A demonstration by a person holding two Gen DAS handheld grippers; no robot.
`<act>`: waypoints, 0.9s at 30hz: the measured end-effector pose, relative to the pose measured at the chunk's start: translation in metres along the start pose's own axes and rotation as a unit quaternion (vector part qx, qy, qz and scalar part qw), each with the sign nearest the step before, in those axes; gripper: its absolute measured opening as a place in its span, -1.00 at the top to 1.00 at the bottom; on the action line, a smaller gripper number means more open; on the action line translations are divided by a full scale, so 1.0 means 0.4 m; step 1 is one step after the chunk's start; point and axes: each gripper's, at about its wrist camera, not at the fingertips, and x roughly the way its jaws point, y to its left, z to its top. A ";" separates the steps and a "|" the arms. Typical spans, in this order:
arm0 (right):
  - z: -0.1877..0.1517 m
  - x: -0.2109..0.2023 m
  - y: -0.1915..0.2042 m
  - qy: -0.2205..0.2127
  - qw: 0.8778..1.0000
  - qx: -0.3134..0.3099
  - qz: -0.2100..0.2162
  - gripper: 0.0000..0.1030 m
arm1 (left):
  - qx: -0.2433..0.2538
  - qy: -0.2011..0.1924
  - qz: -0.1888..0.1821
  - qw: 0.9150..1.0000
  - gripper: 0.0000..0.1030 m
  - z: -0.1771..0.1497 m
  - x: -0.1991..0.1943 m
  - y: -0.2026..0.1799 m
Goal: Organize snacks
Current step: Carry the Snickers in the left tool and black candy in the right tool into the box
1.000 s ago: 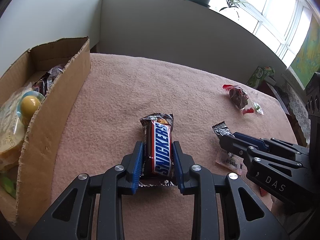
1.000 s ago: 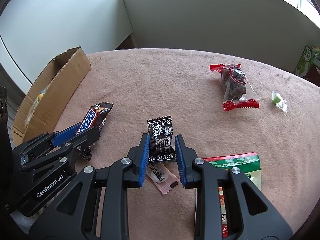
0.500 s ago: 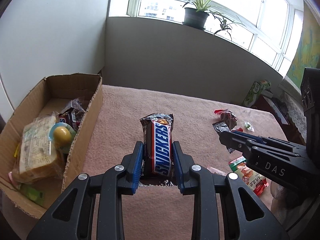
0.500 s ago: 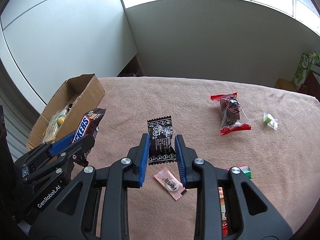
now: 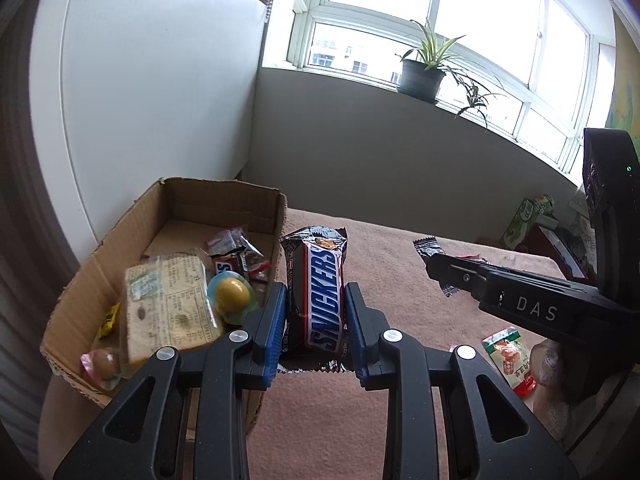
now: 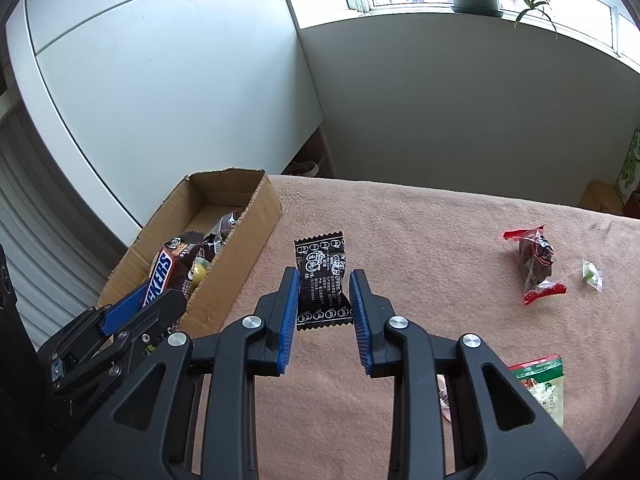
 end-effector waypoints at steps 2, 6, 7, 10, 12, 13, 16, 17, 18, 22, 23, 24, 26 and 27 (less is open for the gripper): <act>0.006 0.008 0.027 0.000 1.000 -0.004 0.008 0.48 | -0.005 -0.006 0.003 1.000 0.47 0.009 -0.009 0.026; 0.012 0.019 0.074 -0.003 1.000 -0.013 0.024 0.48 | -0.019 -0.017 0.018 1.000 0.47 0.037 -0.020 0.089; 0.013 0.023 0.086 -0.002 1.000 -0.016 0.026 0.48 | -0.025 -0.018 0.022 0.999 0.47 0.048 -0.016 0.108; 0.013 0.041 0.118 0.002 0.999 -0.027 0.036 0.48 | -0.041 -0.018 0.032 0.999 0.47 0.071 -0.007 0.162; 0.013 0.055 0.138 0.006 0.999 -0.033 0.041 0.48 | -0.047 -0.019 0.042 0.998 0.47 0.084 0.002 0.190; 0.013 0.063 0.146 0.008 0.998 -0.035 0.045 0.48 | -0.051 -0.017 0.041 0.998 0.47 0.090 0.009 0.202; 0.014 0.081 0.168 0.014 0.998 -0.040 0.055 0.48 | -0.063 -0.010 0.040 0.997 0.47 0.107 0.035 0.232; 0.013 0.085 0.174 0.015 0.997 -0.042 0.058 0.48 | -0.066 -0.007 0.039 0.997 0.47 0.110 0.044 0.236; 0.012 0.089 0.181 0.017 0.997 -0.044 0.061 0.48 | -0.069 -0.004 0.039 0.997 0.47 0.113 0.053 0.242; 0.009 0.112 0.206 0.025 0.995 -0.054 0.074 0.48 | -0.074 0.006 0.041 0.996 0.47 0.123 0.087 0.256; 0.009 0.117 0.212 0.027 0.995 -0.055 0.077 0.48 | -0.075 0.009 0.042 0.996 0.47 0.123 0.093 0.260; 0.007 0.122 0.218 0.031 0.995 -0.057 0.081 0.48 | -0.076 0.013 0.041 0.996 0.47 0.125 0.098 0.265; 0.000 0.130 0.232 0.038 0.994 -0.060 0.088 0.48 | -0.080 0.015 0.041 0.996 0.47 0.131 0.105 0.268; -0.003 0.135 0.238 0.041 0.993 -0.064 0.087 0.48 | -0.080 0.016 0.040 0.996 0.47 0.137 0.110 0.269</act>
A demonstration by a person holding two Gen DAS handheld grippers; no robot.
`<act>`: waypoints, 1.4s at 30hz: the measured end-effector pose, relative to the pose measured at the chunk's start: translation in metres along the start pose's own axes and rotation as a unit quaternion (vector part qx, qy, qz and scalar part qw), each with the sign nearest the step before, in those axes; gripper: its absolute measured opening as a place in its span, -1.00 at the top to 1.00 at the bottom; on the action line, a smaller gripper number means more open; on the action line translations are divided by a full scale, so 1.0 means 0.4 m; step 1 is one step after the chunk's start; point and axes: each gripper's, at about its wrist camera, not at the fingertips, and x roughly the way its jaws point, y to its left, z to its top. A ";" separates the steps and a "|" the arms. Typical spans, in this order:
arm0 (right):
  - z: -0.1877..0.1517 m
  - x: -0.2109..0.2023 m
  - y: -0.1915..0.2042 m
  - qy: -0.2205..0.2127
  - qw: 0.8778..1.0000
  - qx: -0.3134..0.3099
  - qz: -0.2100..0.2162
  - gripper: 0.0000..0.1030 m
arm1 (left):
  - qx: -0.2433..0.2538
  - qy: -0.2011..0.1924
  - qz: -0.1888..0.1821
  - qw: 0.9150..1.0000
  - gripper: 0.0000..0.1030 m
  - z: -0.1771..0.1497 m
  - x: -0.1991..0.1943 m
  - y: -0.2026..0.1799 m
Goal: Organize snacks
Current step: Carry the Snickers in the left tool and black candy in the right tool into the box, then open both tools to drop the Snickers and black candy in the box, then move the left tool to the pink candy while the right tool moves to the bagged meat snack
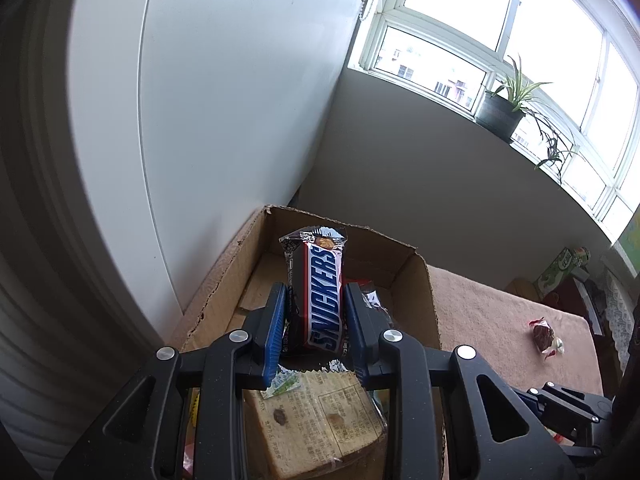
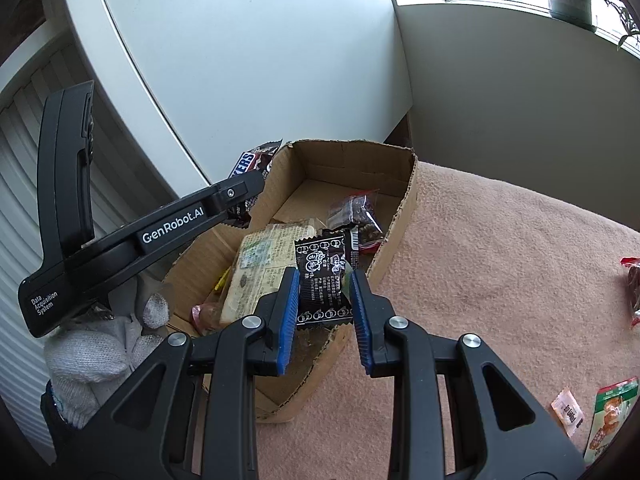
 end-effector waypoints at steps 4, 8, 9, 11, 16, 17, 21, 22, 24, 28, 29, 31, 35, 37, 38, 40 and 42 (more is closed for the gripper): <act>-0.008 0.012 0.017 0.006 1.000 -0.015 0.004 0.47 | -0.008 0.002 -0.002 1.000 0.47 0.013 0.007 0.009; -0.015 0.009 0.026 0.000 1.000 -0.026 0.007 -0.09 | -0.016 0.006 0.004 1.000 0.39 0.013 0.009 0.028; -0.017 0.003 0.026 -0.006 1.000 -0.026 0.006 -0.23 | -0.018 0.006 0.004 1.000 0.24 0.012 0.009 0.030; -0.017 -0.003 0.026 -0.010 1.000 -0.027 0.010 -0.32 | -0.020 0.004 0.002 1.000 0.07 0.013 0.007 0.033; -0.023 -0.027 0.018 -0.017 0.999 -0.032 0.005 -0.37 | -0.022 -0.003 -0.001 1.000 0.07 0.017 -0.006 0.031; -0.026 -0.034 0.014 -0.019 0.999 -0.033 0.002 -0.43 | -0.020 -0.003 -0.001 1.000 0.07 0.017 -0.008 0.030; -0.034 -0.061 -0.007 -0.027 0.999 -0.039 -0.017 -0.47 | -0.015 -0.006 0.001 1.000 0.07 0.015 -0.013 0.020; -0.037 -0.071 -0.015 -0.030 0.999 -0.039 -0.021 -0.47 | -0.013 -0.007 0.001 1.000 0.07 0.016 -0.015 0.014; -0.041 -0.088 -0.033 -0.034 0.998 -0.037 -0.028 -0.47 | -0.009 -0.011 0.002 1.000 0.07 0.016 -0.022 0.001; -0.050 -0.125 -0.080 -0.041 0.998 -0.023 -0.039 -0.47 | 0.005 -0.018 -0.001 1.000 0.07 0.011 -0.032 -0.038; -0.052 -0.133 -0.092 -0.043 0.998 -0.020 -0.041 -0.47 | 0.008 -0.019 -0.002 1.000 0.06 0.009 -0.035 -0.049; -0.055 -0.151 -0.115 -0.048 0.998 -0.014 -0.049 -0.47 | 0.016 -0.020 -0.005 1.000 0.06 0.005 -0.039 -0.074; -0.061 -0.183 -0.166 -0.055 0.996 -0.002 -0.064 -0.47 | 0.028 -0.021 -0.019 0.999 0.05 -0.008 -0.047 -0.125; -0.064 -0.207 -0.198 -0.059 0.996 0.005 -0.073 -0.47 | 0.034 -0.020 -0.028 0.999 -0.01 -0.017 -0.051 -0.148; -0.065 -0.219 -0.217 -0.062 0.995 0.009 -0.080 -0.47 | 0.037 -0.018 -0.032 0.999 -0.01 -0.023 -0.052 -0.161; -0.070 -0.247 -0.263 -0.069 0.993 0.023 -0.091 -0.47 | 0.044 -0.015 -0.041 0.998 -0.01 -0.037 -0.053 -0.188; -0.078 -0.276 -0.313 -0.076 0.991 0.041 -0.101 -0.47 | 0.054 -0.011 -0.050 0.997 -0.01 -0.051 -0.053 -0.217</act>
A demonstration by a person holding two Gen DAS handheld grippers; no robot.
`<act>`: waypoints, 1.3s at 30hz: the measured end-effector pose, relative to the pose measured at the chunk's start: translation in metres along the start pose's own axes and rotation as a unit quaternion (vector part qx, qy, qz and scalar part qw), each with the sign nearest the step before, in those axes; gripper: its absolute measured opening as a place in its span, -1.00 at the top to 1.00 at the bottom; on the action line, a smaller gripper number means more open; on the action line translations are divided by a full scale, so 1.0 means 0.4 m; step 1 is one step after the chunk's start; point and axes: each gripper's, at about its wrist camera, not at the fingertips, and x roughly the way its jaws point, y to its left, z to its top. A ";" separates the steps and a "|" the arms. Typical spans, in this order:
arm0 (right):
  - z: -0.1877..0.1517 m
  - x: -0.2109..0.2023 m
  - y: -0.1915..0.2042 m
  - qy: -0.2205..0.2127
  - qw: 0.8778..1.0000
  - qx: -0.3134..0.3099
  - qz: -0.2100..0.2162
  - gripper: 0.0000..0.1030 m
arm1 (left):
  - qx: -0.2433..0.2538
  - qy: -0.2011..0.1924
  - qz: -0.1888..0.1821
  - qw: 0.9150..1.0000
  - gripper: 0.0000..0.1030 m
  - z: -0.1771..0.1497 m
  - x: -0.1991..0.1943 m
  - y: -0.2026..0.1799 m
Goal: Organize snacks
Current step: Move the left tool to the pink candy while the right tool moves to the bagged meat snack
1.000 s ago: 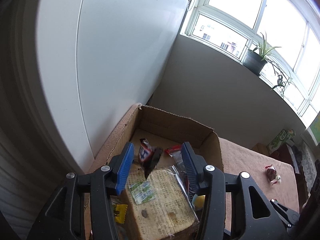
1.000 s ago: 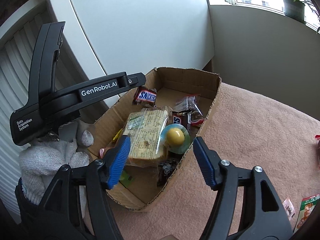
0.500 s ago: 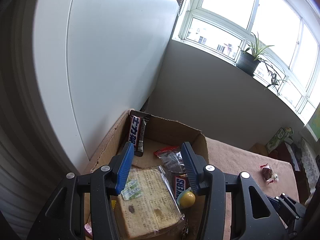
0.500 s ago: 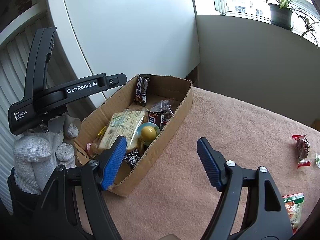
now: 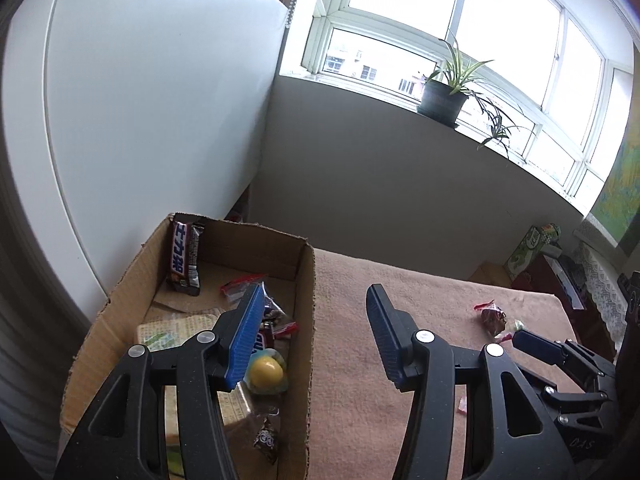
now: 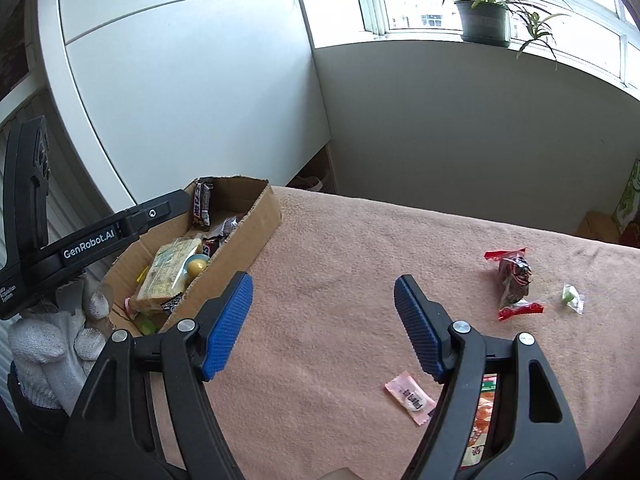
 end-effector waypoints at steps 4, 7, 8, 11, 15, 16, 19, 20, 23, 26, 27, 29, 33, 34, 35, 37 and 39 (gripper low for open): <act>-0.002 -0.035 -0.105 -0.009 0.999 0.038 -0.020 -0.48 | 0.014 0.010 -0.021 1.000 -0.01 -0.019 0.005 -0.057; -0.005 -0.052 -0.171 -0.013 0.998 0.058 -0.034 -0.48 | 0.027 0.018 -0.032 0.999 -0.01 -0.033 0.016 -0.099; -0.006 -0.058 -0.193 -0.014 0.997 0.063 -0.039 -0.48 | 0.031 0.021 -0.037 0.999 -0.01 -0.039 0.020 -0.113; -0.011 -0.069 -0.253 -0.013 0.995 0.087 -0.047 -0.48 | 0.040 0.035 -0.051 0.997 -0.01 -0.057 0.035 -0.150; -0.031 -0.077 -0.331 0.000 0.991 0.124 -0.048 -0.48 | 0.059 0.050 -0.060 0.995 -0.02 -0.087 0.048 -0.199; -0.039 -0.077 -0.343 0.003 0.990 0.130 -0.047 -0.48 | 0.064 0.057 -0.065 0.994 -0.02 -0.096 0.052 -0.211; -0.071 -0.081 -0.362 0.020 0.990 0.133 -0.049 -0.48 | 0.079 0.074 -0.075 0.991 -0.02 -0.125 0.064 -0.246; -0.084 -0.084 -0.360 0.026 0.990 0.126 -0.053 -0.48 | 0.085 0.080 -0.079 0.990 -0.02 -0.135 0.066 -0.258; -0.130 -0.097 -0.354 0.041 0.992 0.096 -0.071 -0.48 | 0.102 0.098 -0.089 0.986 -0.02 -0.175 0.074 -0.285; -0.180 -0.101 -0.352 0.063 0.991 0.077 -0.086 -0.48 | 0.109 0.129 -0.108 0.980 -0.02 -0.220 0.088 -0.297; -0.196 -0.099 -0.353 0.072 0.991 0.076 -0.083 -0.48 | 0.103 0.140 -0.115 0.978 -0.01 -0.232 0.094 -0.296; -0.223 -0.092 -0.351 0.089 0.990 0.074 -0.077 -0.48 | 0.085 0.163 -0.132 0.974 -0.01 -0.248 0.106 -0.300; -0.259 -0.087 -0.325 0.103 0.990 0.052 -0.075 -0.48 | 0.084 0.184 -0.142 0.969 -0.01 -0.272 0.117 -0.329; -0.264 -0.087 -0.316 0.104 0.991 0.043 -0.077 -0.48 | 0.082 0.190 -0.144 0.968 -0.01 -0.277 0.120 -0.335; -0.268 -0.086 -0.307 0.106 0.991 0.035 -0.080 -0.50 | 0.079 0.196 -0.148 0.966 -0.01 -0.282 0.125 -0.341; -0.277 -0.080 -0.297 0.110 0.990 0.024 -0.079 -0.64 | 0.078 0.205 -0.149 0.964 -0.01 -0.290 0.136 -0.352; -0.284 -0.072 -0.289 0.115 0.990 0.012 -0.081 -0.67 | 0.078 0.210 -0.145 0.964 -0.01 -0.297 0.148 -0.357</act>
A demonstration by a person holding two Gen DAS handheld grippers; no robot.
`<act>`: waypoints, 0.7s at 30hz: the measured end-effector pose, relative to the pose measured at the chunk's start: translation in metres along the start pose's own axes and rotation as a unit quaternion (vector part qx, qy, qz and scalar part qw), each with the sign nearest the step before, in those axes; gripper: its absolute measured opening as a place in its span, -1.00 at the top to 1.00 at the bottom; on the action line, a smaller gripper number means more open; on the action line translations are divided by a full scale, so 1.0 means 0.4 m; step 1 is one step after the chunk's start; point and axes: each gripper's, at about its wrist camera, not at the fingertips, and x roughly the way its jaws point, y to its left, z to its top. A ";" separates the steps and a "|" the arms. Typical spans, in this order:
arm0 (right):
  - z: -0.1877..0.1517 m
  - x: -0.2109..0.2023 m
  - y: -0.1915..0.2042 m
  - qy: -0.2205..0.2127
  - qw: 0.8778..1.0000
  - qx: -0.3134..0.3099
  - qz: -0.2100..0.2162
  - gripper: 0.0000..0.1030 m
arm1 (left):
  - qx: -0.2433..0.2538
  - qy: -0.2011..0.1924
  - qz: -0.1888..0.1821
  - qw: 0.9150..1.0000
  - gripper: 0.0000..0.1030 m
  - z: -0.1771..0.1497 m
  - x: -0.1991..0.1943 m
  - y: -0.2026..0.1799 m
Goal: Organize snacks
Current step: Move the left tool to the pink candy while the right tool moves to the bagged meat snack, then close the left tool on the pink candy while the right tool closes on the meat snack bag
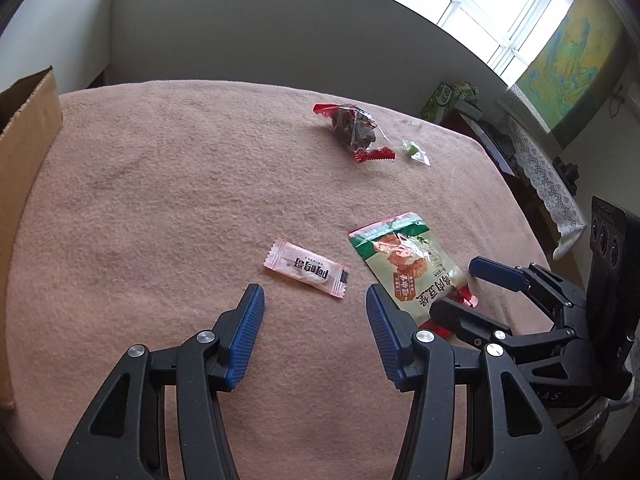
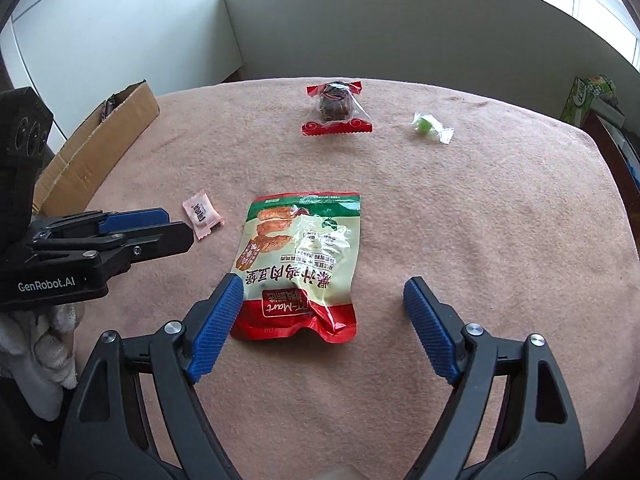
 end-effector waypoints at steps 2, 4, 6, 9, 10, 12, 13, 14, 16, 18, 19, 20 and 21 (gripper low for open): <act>-0.003 0.000 0.005 -0.002 1.000 -0.006 -0.004 -0.67 | -0.002 -0.003 0.002 1.000 -0.01 0.006 0.004 -0.002; -0.005 0.000 0.006 -0.002 1.000 -0.007 -0.002 -0.67 | -0.007 -0.002 0.000 1.000 -0.01 0.014 0.009 0.002; -0.004 0.004 0.006 0.000 1.000 -0.005 -0.001 -0.67 | -0.007 -0.004 0.005 1.000 0.01 0.021 0.015 0.001; -0.005 0.004 0.009 0.000 1.000 -0.008 -0.002 -0.67 | 0.001 -0.007 0.016 1.000 0.05 0.033 0.023 -0.004; -0.005 0.004 0.008 0.000 1.000 -0.008 -0.003 -0.67 | 0.003 -0.007 0.019 1.000 0.10 0.037 0.026 -0.005; -0.004 0.005 0.006 0.001 1.000 -0.006 -0.003 -0.67 | 0.010 -0.008 0.027 1.000 0.13 0.042 0.032 -0.012; -0.004 0.005 0.005 0.001 1.000 -0.006 -0.003 -0.67 | 0.014 -0.009 0.030 0.999 0.13 0.043 0.034 -0.016; -0.004 0.005 0.003 0.001 1.000 -0.005 -0.004 -0.67 | 0.019 -0.009 0.033 0.999 0.13 0.043 0.036 -0.021; -0.002 0.007 0.004 0.002 1.000 -0.004 -0.006 -0.67 | 0.036 -0.011 0.046 0.998 0.13 0.039 0.041 -0.035; -0.003 0.009 0.009 0.002 1.000 -0.007 -0.009 -0.67 | 0.051 -0.013 0.057 0.997 0.13 0.034 0.042 -0.042; -0.002 0.012 0.013 0.002 1.000 -0.010 -0.012 -0.69 | 0.056 -0.014 0.059 0.997 0.17 0.031 0.041 -0.042; -0.002 0.015 0.017 0.002 1.000 -0.013 -0.015 -0.72 | 0.058 -0.015 0.063 0.996 0.21 0.030 0.039 -0.040; -0.001 0.019 0.023 0.003 1.000 -0.016 -0.018 -0.72 | 0.059 -0.016 0.065 0.996 0.26 0.027 0.035 -0.036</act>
